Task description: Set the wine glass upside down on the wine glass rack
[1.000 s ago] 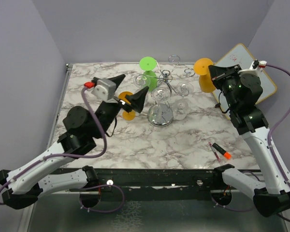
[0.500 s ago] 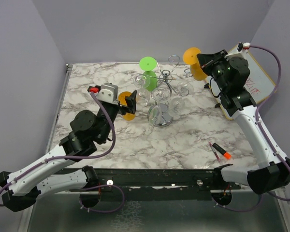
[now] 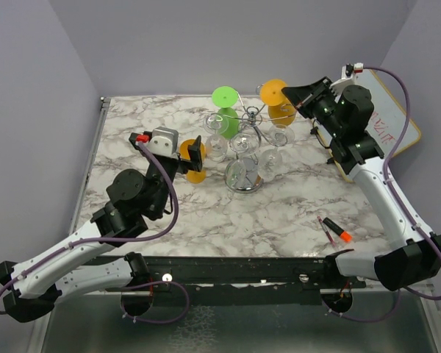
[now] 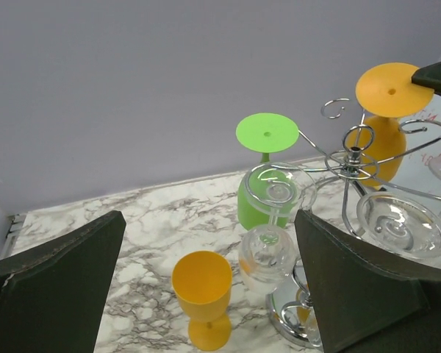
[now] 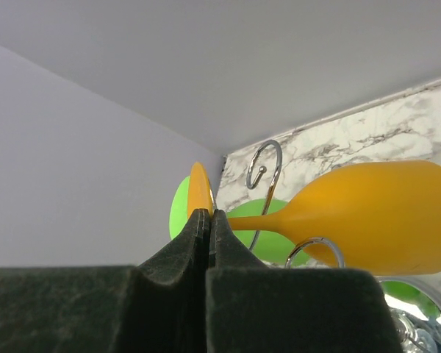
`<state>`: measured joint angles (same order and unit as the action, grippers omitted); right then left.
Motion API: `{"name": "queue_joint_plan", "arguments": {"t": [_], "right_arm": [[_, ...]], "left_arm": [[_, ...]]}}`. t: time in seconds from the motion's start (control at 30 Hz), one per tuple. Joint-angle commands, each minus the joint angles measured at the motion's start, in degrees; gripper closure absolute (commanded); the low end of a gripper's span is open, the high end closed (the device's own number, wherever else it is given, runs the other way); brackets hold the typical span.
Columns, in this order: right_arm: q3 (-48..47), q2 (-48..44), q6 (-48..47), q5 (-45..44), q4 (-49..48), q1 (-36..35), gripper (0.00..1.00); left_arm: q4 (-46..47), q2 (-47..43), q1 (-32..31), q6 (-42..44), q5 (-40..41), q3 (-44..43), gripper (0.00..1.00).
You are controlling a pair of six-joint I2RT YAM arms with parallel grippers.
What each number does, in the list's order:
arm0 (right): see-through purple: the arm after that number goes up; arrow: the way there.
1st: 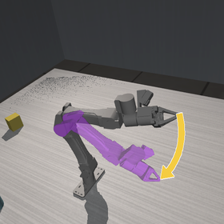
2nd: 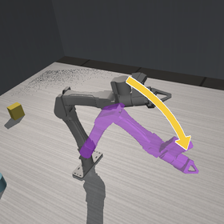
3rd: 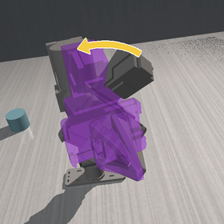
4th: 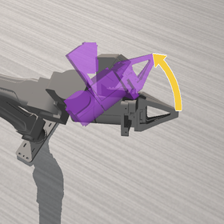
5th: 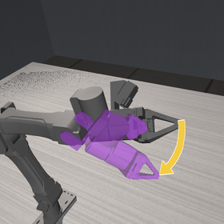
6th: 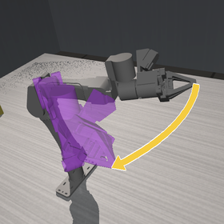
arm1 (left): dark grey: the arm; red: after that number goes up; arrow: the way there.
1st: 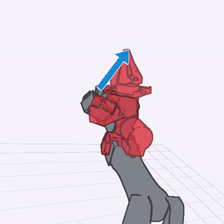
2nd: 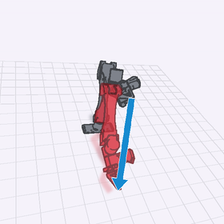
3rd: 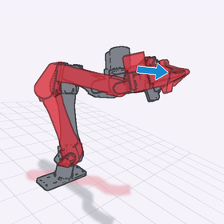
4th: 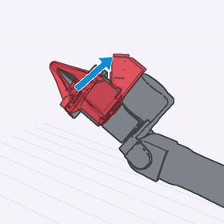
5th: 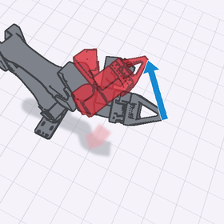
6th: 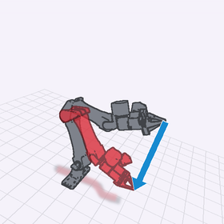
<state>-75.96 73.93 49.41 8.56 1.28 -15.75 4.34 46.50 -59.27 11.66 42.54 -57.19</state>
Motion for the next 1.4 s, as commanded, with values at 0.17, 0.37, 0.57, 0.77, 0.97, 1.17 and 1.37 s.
{"name": "queue_joint_plan", "arguments": {"t": [0.17, 0.37, 0.57, 0.77, 0.97, 1.17, 1.37], "right_arm": [[3.61, -4.83, 2.25, 5.72, 0.22, -0.07, 0.99], [4.76, -7.95, 0.96, 2.90, 3.54, -0.08, 0.99], [6.18, -11.56, -0.32, -3.62, 5.74, -0.14, 0.99], [5.37, -11.60, -2.47, -10.03, 6.35, -0.10, 0.99], [4.93, -10.11, -3.79, -14.20, 5.01, -0.10, 0.99], [3.91, -7.33, -4.26, -13.35, 4.54, -0.15, 0.99], [4.95, -6.38, -5.00, -12.42, 3.00, -0.07, 0.96]], "left_arm": [[0.63, 2.60, -0.15, 1.87, 7.65, -1.11, 0.01], [-0.74, 5.23, -0.15, 1.61, 11.18, -2.80, 0.01], [-0.56, 5.41, -0.15, 2.11, 11.80, -3.04, 0.01], [-0.02, 5.66, -0.15, 2.13, 11.10, -2.96, 0.01], [-0.02, 6.51, -0.15, 2.40, 10.49, -2.54, 0.01], [-0.99, 7.53, -0.15, 2.49, 10.86, -2.97, 0.01], [-3.87, 8.70, -0.06, 2.47, 7.34, -3.51, 0.01]]}}
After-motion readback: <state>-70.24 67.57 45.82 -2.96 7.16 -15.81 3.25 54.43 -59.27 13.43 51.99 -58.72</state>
